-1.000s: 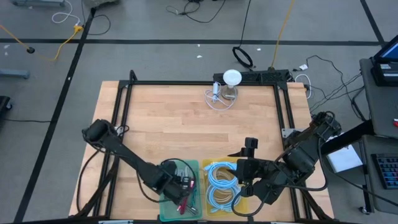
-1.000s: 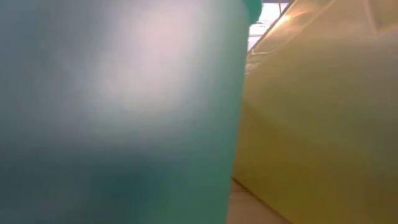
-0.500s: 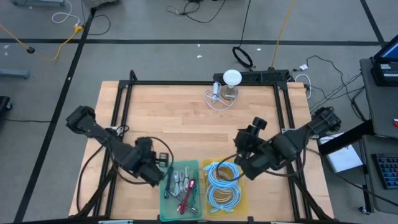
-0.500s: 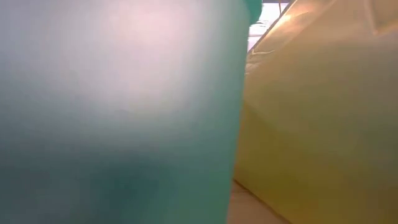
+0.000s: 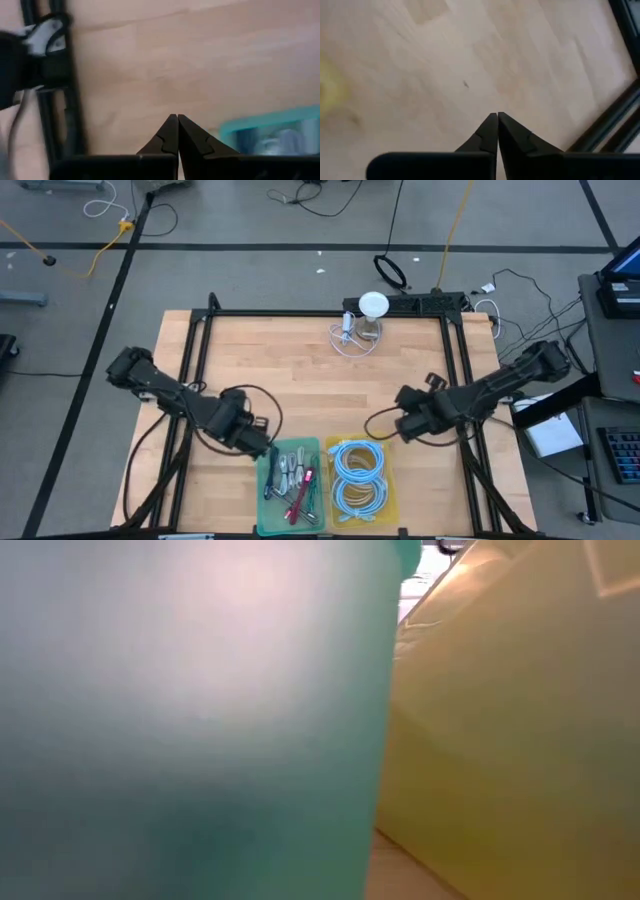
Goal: Pick & Place USB Port
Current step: Adjust the bins
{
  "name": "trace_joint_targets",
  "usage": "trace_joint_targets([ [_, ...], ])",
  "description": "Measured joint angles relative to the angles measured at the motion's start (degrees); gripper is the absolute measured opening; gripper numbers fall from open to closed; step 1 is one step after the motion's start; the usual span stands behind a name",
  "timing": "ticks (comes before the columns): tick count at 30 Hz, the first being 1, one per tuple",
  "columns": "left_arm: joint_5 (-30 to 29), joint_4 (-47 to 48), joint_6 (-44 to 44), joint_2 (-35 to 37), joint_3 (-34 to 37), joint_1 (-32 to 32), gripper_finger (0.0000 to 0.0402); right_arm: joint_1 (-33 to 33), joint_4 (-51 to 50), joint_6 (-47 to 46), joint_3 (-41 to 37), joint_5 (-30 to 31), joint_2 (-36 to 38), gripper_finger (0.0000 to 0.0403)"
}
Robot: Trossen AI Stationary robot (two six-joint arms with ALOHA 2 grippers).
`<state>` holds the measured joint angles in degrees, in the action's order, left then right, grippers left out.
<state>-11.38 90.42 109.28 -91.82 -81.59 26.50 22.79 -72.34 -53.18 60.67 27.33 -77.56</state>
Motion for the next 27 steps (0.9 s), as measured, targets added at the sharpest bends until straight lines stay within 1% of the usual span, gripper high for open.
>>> trace_joint_targets([
  [2,2.5,-0.7,0.8,1.4,2.7,0.4,0.0001,1.0,1.3,-2.3,-3.5,-1.6,2.4,0.0002],
  [5,10.1,-4.4,1.1,2.3,6.5,1.8,0.0001,2.9,5.4,-5.1,-8.2,-7.3,5.4,0.0001],
  [6,11.9,-6.0,1.5,2.2,8.0,2.9,0.0001,3.9,7.0,-5.8,-9.4,-8.4,6.2,0.0001],
  [8,14.4,-10.4,4.4,2.0,11.0,5.7,0.0001,6.1,9.0,-7.9,-11.4,-9.5,7.3,0.0001],
  [10,16.0,-14.4,7.9,2.1,13.2,7.9,0.0001,8.2,10.3,-10.3,-12.6,-9.4,7.6,0.0001],
  [13,16.2,-21.8,14.3,2.1,17.1,11.0,0.0001,10.0,11.9,-12.4,-13.3,-9.1,7.5,0.0001],
  [17,16.0,-29.5,19.9,1.9,20.6,13.8,0.0000,10.8,16.2,-11.3,-13.4,-6.7,7.0,0.0001],
  [19,15.7,-31.1,21.7,1.5,21.3,14.5,0.0000,10.8,19.4,-9.8,-13.4,-6.3,6.8,0.0000],
  [23,15.0,-33.1,22.3,1.3,21.5,14.6,0.0000,10.0,25.2,-6.9,-13.4,-5.0,6.6,0.0000],
  [27,12.8,-34.0,21.8,1.2,21.5,13.4,0.0000,9.1,28.0,-4.6,-13.4,-4.9,5.7,0.0000],
])
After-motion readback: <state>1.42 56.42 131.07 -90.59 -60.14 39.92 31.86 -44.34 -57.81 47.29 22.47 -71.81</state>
